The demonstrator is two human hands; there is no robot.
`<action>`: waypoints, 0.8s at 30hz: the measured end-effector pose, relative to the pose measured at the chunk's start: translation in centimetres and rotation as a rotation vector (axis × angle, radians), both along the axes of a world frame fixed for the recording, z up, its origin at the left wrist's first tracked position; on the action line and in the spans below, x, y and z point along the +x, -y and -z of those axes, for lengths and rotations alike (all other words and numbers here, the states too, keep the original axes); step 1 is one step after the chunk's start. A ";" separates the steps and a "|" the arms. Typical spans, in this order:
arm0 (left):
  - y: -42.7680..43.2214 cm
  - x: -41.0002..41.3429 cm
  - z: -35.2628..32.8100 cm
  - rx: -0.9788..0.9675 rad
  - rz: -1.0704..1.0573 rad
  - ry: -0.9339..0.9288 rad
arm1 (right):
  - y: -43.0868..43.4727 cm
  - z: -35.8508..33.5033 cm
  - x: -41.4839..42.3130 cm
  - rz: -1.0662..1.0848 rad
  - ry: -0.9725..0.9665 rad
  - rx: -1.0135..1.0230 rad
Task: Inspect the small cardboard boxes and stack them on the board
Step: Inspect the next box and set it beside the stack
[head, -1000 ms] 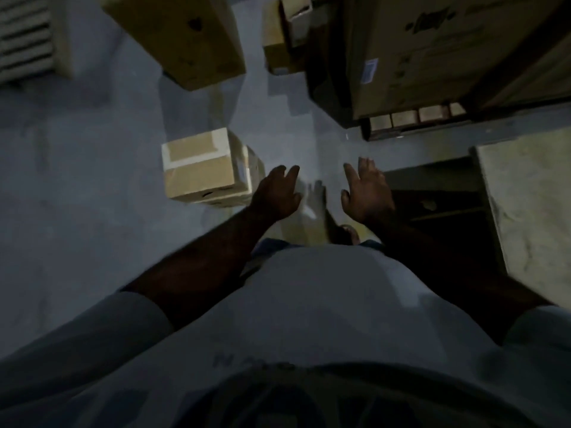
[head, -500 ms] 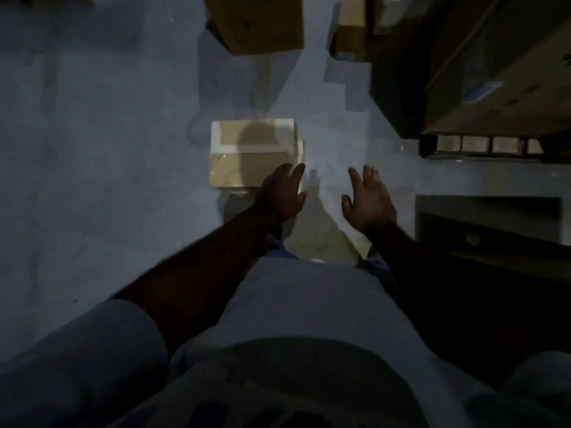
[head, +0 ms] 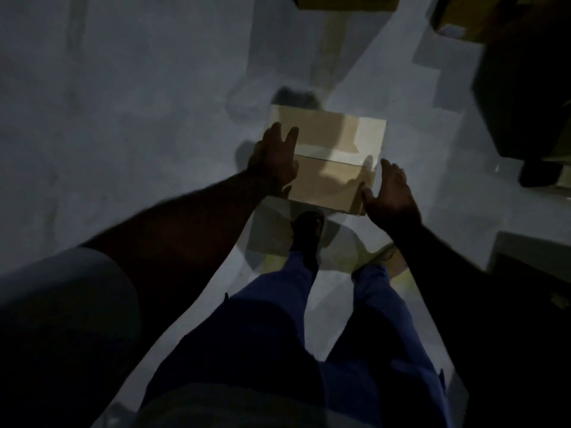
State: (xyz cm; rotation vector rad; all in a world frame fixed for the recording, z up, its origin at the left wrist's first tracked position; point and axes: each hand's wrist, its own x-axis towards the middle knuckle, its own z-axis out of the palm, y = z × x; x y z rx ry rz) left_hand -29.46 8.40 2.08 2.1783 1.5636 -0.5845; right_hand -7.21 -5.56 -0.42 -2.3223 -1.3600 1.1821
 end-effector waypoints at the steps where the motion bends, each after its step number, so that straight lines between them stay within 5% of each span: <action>1: -0.3 -0.1 1.2 0.015 0.006 -0.009 | -0.9 1.0 0.3 0.015 -0.018 -0.014; 5: -1.2 -0.9 5.6 0.018 -0.103 -0.002 | -2.7 3.9 1.0 0.149 -0.141 -0.018; 12: -2.4 -3.1 9.7 -0.163 -0.765 0.322 | -3.6 8.8 1.3 0.382 -0.363 -0.165; 19: -2.8 -4.5 10.7 -0.155 -0.903 0.535 | -5.2 10.2 -0.4 0.651 -0.784 0.029; 24: -3.1 -5.1 9.0 -0.086 -0.928 0.595 | -5.5 7.8 -1.0 0.634 -0.796 0.122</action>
